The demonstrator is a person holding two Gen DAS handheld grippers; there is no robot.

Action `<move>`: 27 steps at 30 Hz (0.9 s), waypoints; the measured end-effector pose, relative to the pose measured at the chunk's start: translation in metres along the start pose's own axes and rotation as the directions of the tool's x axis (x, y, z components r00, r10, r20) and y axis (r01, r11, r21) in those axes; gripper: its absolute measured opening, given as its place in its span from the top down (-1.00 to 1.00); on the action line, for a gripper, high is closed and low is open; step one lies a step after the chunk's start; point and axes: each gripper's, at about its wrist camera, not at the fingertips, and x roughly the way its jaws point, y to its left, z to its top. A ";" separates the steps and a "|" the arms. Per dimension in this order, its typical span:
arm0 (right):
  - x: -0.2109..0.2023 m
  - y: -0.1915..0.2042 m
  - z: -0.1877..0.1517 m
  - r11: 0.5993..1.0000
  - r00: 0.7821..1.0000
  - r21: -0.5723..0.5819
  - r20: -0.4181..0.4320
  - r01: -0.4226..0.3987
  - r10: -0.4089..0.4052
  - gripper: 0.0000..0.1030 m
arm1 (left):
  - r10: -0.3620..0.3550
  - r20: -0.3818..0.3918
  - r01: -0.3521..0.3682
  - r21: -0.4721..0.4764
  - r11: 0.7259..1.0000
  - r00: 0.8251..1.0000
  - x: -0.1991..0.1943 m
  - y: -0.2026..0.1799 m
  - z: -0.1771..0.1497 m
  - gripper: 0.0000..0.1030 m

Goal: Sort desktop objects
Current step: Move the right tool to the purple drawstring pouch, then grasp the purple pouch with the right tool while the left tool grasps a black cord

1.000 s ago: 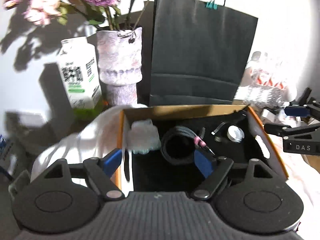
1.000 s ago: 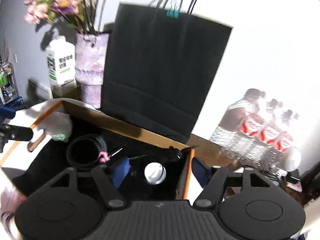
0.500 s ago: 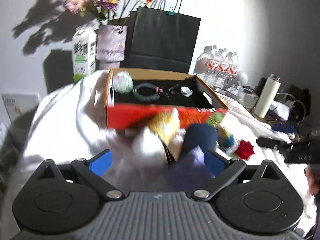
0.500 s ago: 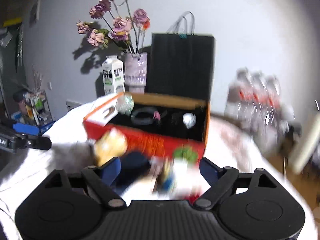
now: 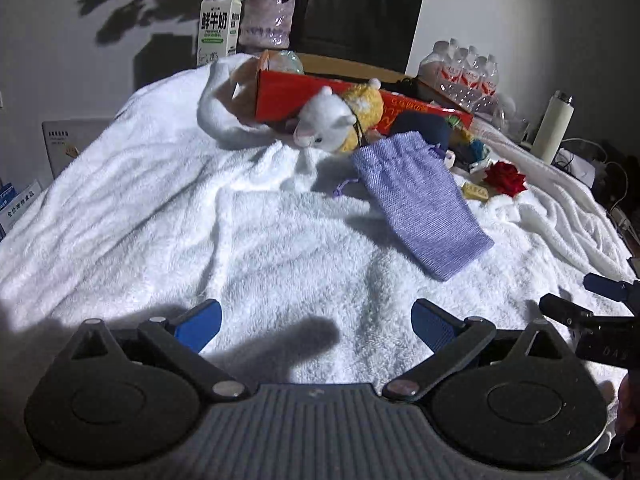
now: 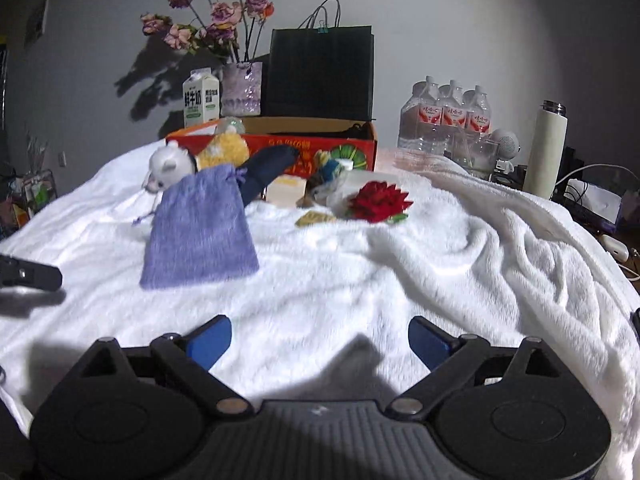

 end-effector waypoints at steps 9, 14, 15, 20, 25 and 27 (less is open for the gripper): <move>0.004 0.018 0.011 0.994 0.996 -0.062 0.034 -0.085 0.087 -0.67 | -0.016 0.020 0.016 -0.018 1.000 1.000 0.013 -0.003 0.005 -1.00; 0.025 0.033 0.035 0.986 0.988 -0.083 0.028 -0.147 0.149 -0.56 | -0.040 0.069 0.041 -0.024 0.999 0.997 0.014 -0.003 0.022 -1.00; 0.031 0.035 0.041 0.985 0.987 -0.082 0.025 -0.155 0.157 -0.56 | -0.044 0.076 0.046 -0.027 0.999 0.996 0.016 -0.002 0.027 -0.99; 0.075 0.045 0.068 0.979 0.982 -0.082 -0.005 -0.187 0.187 -0.40 | -0.076 0.095 0.077 -0.014 0.997 0.993 0.034 -0.011 0.063 -0.61; 0.111 0.037 0.080 0.960 0.957 0.023 -0.074 -0.279 0.280 0.44 | -0.119 0.062 0.120 -0.025 0.992 0.991 0.072 -0.024 0.100 -0.27; 0.104 0.031 0.077 0.963 0.961 0.027 -0.070 -0.268 0.269 0.99 | -0.135 0.056 0.138 -0.046 0.989 0.989 0.088 -0.028 0.112 -0.25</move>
